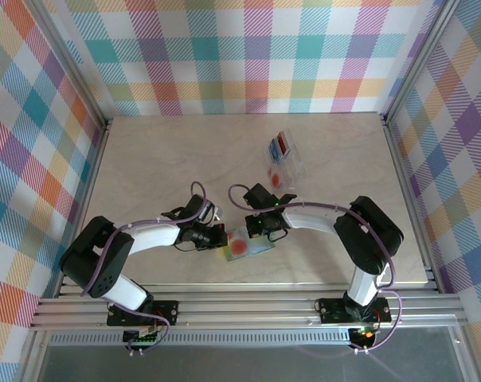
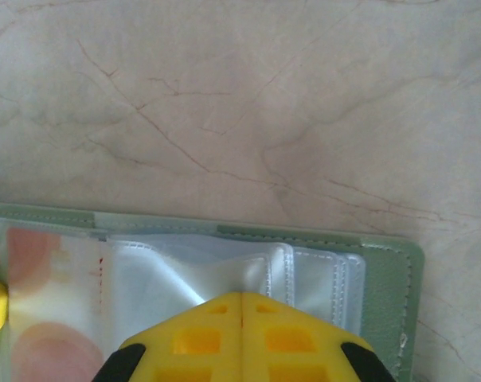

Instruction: Put the credit cards into the card holder

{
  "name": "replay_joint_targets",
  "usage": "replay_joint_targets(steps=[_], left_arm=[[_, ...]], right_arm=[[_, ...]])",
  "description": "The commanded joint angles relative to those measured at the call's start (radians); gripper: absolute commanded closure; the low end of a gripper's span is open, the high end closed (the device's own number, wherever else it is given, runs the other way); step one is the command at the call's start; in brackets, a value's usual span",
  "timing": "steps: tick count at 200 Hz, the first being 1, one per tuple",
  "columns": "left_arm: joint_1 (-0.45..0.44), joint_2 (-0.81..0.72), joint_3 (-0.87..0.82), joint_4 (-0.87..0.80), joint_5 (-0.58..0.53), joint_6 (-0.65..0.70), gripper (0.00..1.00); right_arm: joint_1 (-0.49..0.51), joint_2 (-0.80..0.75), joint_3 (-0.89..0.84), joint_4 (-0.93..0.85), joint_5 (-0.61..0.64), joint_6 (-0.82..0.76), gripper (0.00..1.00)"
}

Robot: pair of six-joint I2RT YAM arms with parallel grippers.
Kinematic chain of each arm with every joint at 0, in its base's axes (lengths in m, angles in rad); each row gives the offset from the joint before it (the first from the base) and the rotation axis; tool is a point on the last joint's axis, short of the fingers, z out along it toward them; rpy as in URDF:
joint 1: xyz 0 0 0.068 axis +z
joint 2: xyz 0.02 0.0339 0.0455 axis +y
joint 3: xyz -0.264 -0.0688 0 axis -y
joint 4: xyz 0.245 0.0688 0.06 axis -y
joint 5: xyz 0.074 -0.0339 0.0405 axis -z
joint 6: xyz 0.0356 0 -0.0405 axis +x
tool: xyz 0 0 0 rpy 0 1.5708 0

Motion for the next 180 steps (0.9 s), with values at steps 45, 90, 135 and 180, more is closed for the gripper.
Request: replay_joint_targets(steps=[45,90,135,180], left_arm=[[0.000,0.058,0.002,-0.010,-0.030,0.025,1.00],[0.000,0.066,0.007,-0.008,-0.022,0.027,1.00],[0.000,0.066,0.006,-0.012,-0.021,0.033,1.00],[0.000,0.060,0.007,-0.014,-0.018,0.034,1.00]], right_arm=[[0.011,-0.045,0.026,-0.087,0.032,-0.022,1.00],[0.011,-0.018,0.068,-0.140,0.102,-0.039,0.73],[0.011,0.041,0.104,-0.156,0.112,-0.048,0.59],[0.011,0.077,0.096,-0.170,0.136,-0.035,0.58]])
